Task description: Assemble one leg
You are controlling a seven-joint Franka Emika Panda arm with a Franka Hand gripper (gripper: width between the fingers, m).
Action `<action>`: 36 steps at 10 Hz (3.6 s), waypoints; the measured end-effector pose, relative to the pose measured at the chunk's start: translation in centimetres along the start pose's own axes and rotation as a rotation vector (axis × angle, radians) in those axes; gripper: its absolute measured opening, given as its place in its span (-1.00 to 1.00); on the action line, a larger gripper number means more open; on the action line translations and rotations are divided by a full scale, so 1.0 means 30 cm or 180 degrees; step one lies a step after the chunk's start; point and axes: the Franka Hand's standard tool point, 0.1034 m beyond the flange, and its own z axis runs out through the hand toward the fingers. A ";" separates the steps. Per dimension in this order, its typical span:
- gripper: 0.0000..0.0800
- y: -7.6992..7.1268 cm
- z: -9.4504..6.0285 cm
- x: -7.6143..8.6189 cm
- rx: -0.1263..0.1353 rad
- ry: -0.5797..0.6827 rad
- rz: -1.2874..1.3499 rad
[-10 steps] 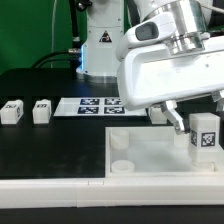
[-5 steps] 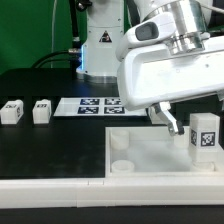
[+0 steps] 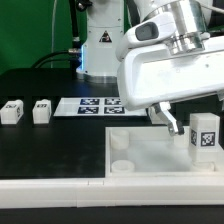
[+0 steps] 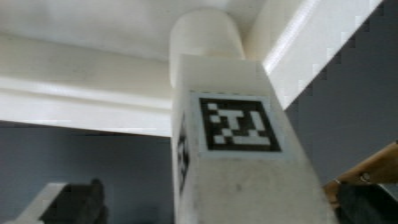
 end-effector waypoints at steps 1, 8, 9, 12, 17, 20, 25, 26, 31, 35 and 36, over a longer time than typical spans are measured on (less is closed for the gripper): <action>0.62 -0.028 -0.022 0.029 0.0073 -0.0222 0.0227; 0.62 -0.041 -0.058 0.050 0.0555 -0.1804 0.0572; 0.62 -0.015 -0.044 0.057 0.0592 -0.1799 0.0566; 0.62 -0.023 -0.043 0.055 0.0590 -0.1801 0.0561; 0.62 0.016 -0.006 0.082 0.0263 -0.1388 0.1135; 0.62 0.029 0.014 0.008 0.0236 -0.1398 0.1097; -0.26 0.031 0.014 0.006 0.0221 -0.1405 0.1154; -0.26 0.031 0.014 0.006 0.0168 -0.1415 0.1401; -0.26 0.035 0.021 0.010 -0.0161 -0.1442 0.3237; -0.26 -0.016 0.034 0.002 -0.0444 -0.1464 0.4884; -0.26 -0.030 0.040 0.009 -0.0526 -0.1464 0.5270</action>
Offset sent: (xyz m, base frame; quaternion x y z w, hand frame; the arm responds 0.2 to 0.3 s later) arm 0.0194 -0.0127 0.0232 -0.0296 -0.2298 0.0326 0.9722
